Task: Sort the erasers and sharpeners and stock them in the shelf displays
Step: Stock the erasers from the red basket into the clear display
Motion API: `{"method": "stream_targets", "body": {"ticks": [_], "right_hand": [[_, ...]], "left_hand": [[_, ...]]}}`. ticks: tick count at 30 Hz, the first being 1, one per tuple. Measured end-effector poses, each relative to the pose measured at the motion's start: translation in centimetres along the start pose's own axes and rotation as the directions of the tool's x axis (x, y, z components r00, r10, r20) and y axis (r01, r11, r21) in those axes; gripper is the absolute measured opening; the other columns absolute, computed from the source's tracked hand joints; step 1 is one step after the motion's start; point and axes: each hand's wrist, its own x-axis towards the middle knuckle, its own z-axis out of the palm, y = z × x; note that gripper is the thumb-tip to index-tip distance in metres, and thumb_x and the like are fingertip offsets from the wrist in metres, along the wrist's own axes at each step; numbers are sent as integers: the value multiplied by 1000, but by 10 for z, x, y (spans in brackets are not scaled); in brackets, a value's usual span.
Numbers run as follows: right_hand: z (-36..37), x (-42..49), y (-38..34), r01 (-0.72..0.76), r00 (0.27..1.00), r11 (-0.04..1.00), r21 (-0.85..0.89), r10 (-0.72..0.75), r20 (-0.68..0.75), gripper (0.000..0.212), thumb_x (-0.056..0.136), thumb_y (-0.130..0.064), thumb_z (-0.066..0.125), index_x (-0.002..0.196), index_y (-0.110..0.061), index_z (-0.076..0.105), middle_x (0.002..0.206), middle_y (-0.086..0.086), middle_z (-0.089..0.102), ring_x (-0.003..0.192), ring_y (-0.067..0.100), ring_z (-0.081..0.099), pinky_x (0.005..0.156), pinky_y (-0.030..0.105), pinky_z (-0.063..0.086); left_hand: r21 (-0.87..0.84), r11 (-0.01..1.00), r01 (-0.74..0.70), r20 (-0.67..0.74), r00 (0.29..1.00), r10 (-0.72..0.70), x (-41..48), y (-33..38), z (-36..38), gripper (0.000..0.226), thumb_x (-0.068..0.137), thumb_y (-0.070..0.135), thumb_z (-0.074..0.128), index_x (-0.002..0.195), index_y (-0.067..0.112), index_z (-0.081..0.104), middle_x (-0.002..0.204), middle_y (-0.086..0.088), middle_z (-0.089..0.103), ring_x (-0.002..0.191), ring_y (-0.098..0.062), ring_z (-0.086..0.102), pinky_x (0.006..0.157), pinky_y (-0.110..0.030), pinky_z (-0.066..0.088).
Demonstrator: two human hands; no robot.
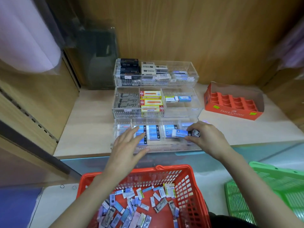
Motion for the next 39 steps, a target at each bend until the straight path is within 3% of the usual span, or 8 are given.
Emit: {"method": "stream_targets", "body": {"ticks": [6, 19, 23, 25, 27, 30, 35, 39], "right_hand": [[4, 17, -16, 184, 978, 978, -96, -173, 113, 37, 83, -42, 66, 116, -27, 63, 113, -4, 53, 111, 19, 47, 76, 30, 39], [20, 41, -32, 205, 958, 916, -344, -116, 261, 38, 77, -38, 72, 107, -18, 60, 108, 5, 39, 104, 27, 49, 69, 31, 37], [6, 36, -29, 60, 973, 997, 47, -69, 221, 31, 78, -31, 74, 93, -16, 53, 96, 3, 42, 88, 23, 48, 72, 31, 40], [-5, 19, -33, -126, 970, 892, 434, 20, 241, 19, 81, -21, 65, 82, -16, 47, 80, -1, 45, 71, 17, 46, 65, 28, 36], [-10, -2, -43, -318, 938, 546, 775, 61, 341, 12, 77, -18, 58, 74, -16, 46, 71, 0, 44, 68, 17, 45, 65, 30, 37], [-8, -30, -62, -465, 885, 66, 883, 28, 464, 20, 92, -11, 48, 72, -6, 49, 72, 9, 50, 81, 23, 57, 79, 30, 48], [3, -50, -77, -407, 913, 233, 883, 80, 400, 27, 75, -51, 51, 81, -25, 52, 76, -9, 45, 75, 10, 43, 79, 27, 32], [9, -47, -84, -342, 939, 111, 933, 17, 343, 31, 71, -48, 65, 91, -25, 64, 74, -7, 45, 78, 17, 41, 81, 33, 32]], "left_hand": [[277, 958, -70, 0, 997, 73, 6, -7, 13, 49, 88, 49, 36, 107, 20, 70, 121, -2, 64, 125, -30, 51, 97, -34, 25], [309, 944, -114, -25, 992, 127, 7, -10, 18, 45, 89, 45, 36, 103, 20, 71, 119, -3, 65, 127, -33, 48, 94, -37, 27], [101, 986, -134, 15, 991, 134, 3, -12, 5, 58, 88, 52, 28, 124, 20, 60, 137, -5, 51, 139, -28, 29, 108, -30, 18], [-12, 995, -102, -39, 994, 102, -2, -10, -2, 65, 85, 56, 25, 128, 20, 57, 140, -1, 47, 141, -23, 24, 110, -33, 16], [-73, 992, -104, -56, 993, 100, -7, -5, -10, 65, 84, 57, 25, 126, 19, 58, 135, 3, 50, 137, -19, 31, 111, -33, 23], [-249, 966, -75, 14, 997, 81, -16, 10, -22, 41, 92, 49, 43, 117, 22, 62, 116, 13, 59, 115, -4, 51, 99, -25, 39], [-596, 801, 55, 181, 981, 68, -24, 33, -33, 18, 87, 41, 52, 96, 32, 64, 95, 13, 70, 94, 4, 62, 87, -15, 46], [-752, 612, 245, 311, 950, 2, -25, 45, -39, 34, 76, 49, 53, 103, 30, 61, 97, 14, 70, 91, 5, 65, 84, -12, 49]]}}
